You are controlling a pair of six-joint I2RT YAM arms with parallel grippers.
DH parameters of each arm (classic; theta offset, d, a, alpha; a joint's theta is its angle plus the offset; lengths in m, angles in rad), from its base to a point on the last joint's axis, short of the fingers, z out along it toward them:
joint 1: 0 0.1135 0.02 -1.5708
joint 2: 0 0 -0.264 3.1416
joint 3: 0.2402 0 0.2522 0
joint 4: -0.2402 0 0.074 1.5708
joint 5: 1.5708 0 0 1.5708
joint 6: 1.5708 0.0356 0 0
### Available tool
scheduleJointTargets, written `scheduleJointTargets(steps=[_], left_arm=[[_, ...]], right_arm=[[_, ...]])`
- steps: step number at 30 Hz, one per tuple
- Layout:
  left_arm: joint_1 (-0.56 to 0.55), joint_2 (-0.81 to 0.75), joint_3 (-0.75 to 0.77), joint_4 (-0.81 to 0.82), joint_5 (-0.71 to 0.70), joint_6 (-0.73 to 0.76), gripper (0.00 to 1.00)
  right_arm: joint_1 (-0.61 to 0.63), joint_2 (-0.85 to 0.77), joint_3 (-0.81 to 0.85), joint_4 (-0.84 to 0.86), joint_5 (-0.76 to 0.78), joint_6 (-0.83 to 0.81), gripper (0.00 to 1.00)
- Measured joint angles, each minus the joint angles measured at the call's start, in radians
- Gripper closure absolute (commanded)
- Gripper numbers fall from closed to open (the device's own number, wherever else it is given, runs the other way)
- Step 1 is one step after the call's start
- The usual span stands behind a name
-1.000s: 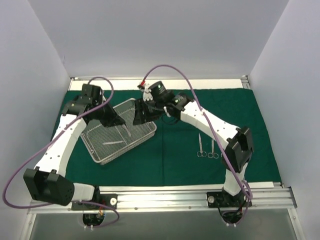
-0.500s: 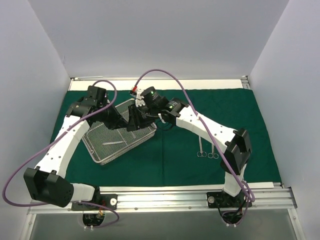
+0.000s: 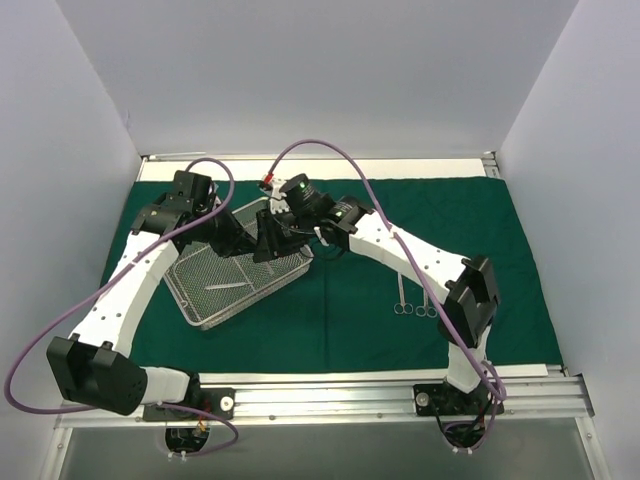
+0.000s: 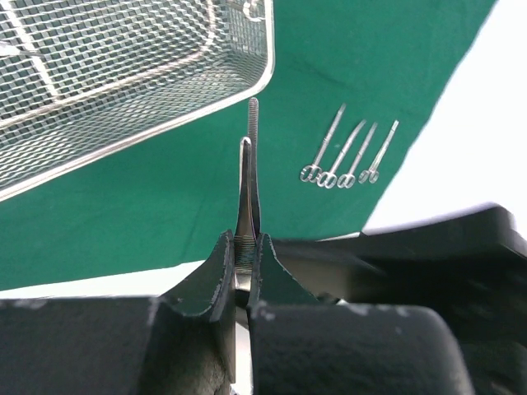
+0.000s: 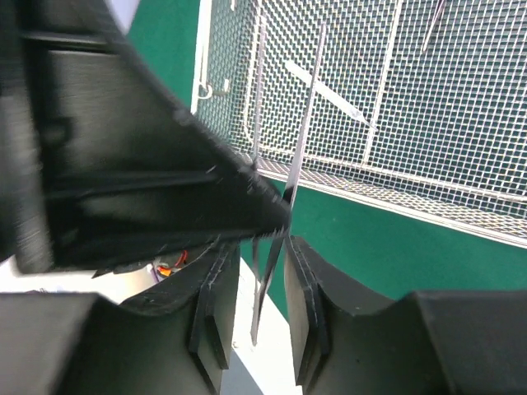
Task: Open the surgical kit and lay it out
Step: Place the medical item in the surgical kit.
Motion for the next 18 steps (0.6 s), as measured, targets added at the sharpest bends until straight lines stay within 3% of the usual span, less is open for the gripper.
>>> scheduleJointTargets(steps=[5,7,9,10,12,13,14,16,18], left_arm=[[0.005,0.004,0.0,0.027,0.027,0.003,0.98],[0.011,0.012,0.0,0.031,0.027,0.006,0.98],[0.011,0.026,0.0,0.034,0.034,0.01,0.98],[0.011,0.03,0.0,0.035,0.039,0.011,0.98],[0.013,0.036,0.0,0.042,0.046,0.02,0.85],[0.016,0.039,0.0,0.048,0.054,0.025,0.64],[0.018,0.042,0.0,0.051,0.057,0.036,0.55],[0.03,0.054,0.0,0.053,0.061,0.048,0.43],[0.047,0.073,0.006,0.048,0.061,0.069,0.43]], right_arm=[[0.001,0.052,0.01,-0.009,-0.006,-0.001,0.71],[0.001,0.066,0.013,-0.008,-0.016,-0.001,0.82],[0.001,0.068,0.015,-0.007,-0.013,-0.003,1.0],[0.002,0.068,0.015,-0.01,-0.011,-0.004,1.0],[0.0,0.068,0.015,-0.009,-0.009,0.006,1.0],[-0.002,0.068,0.015,-0.009,-0.007,0.009,1.0],[-0.004,0.068,0.014,-0.008,-0.005,0.011,1.0],[-0.01,0.067,0.007,-0.013,0.006,0.011,1.0],[-0.026,0.063,-0.02,-0.015,0.018,0.012,1.0]])
